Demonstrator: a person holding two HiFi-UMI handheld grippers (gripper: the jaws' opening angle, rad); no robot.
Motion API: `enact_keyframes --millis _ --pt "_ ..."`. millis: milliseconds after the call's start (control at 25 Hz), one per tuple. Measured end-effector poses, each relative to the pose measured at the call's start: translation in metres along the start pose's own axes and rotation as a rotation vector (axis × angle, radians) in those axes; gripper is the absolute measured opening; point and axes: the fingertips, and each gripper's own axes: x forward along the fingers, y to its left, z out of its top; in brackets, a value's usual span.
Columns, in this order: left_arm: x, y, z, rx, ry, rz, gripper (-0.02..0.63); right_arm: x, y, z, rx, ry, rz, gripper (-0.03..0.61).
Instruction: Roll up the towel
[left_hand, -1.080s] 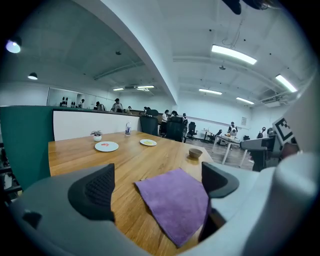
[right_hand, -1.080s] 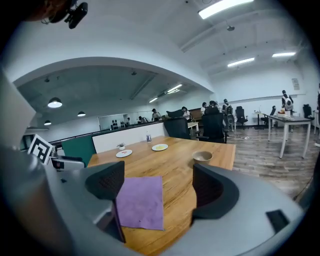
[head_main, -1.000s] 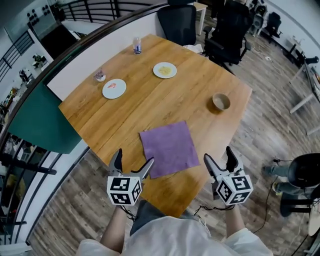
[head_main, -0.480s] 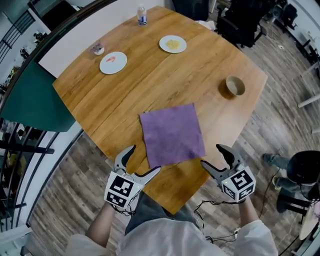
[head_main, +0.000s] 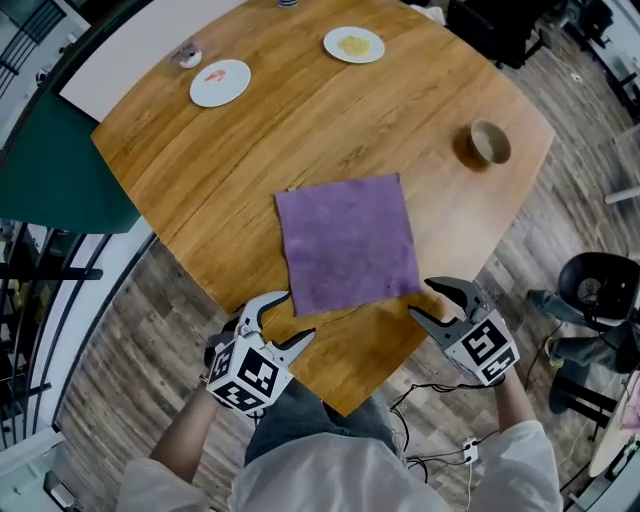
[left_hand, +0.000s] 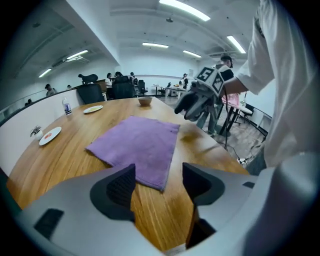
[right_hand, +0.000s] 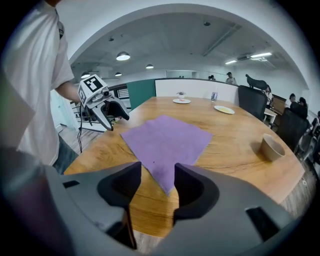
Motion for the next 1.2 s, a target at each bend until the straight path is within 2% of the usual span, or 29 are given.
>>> enact_keyframes --millis 80,280,600,720,1200 --pt "0.005 -0.003 -0.004 0.042 0.023 -0.013 0.277 0.006 0.001 -0.005 -0.042 0.029 0.018 0.197" --pt "0.014 -0.009 -0.012 0.090 0.070 -0.043 0.228 0.016 0.005 -0.020 -0.129 0.107 0.065 0.177" --pt "0.025 -0.015 -0.021 0.188 0.146 -0.089 0.183 0.026 0.001 -0.033 -0.226 0.201 0.090 0.121" --pt "0.029 -0.015 -0.020 0.192 0.154 -0.098 0.156 0.030 0.001 -0.036 -0.244 0.224 0.103 0.103" --pt "0.037 -0.012 -0.025 0.194 0.208 -0.120 0.136 0.034 -0.002 -0.044 -0.325 0.300 0.116 0.087"
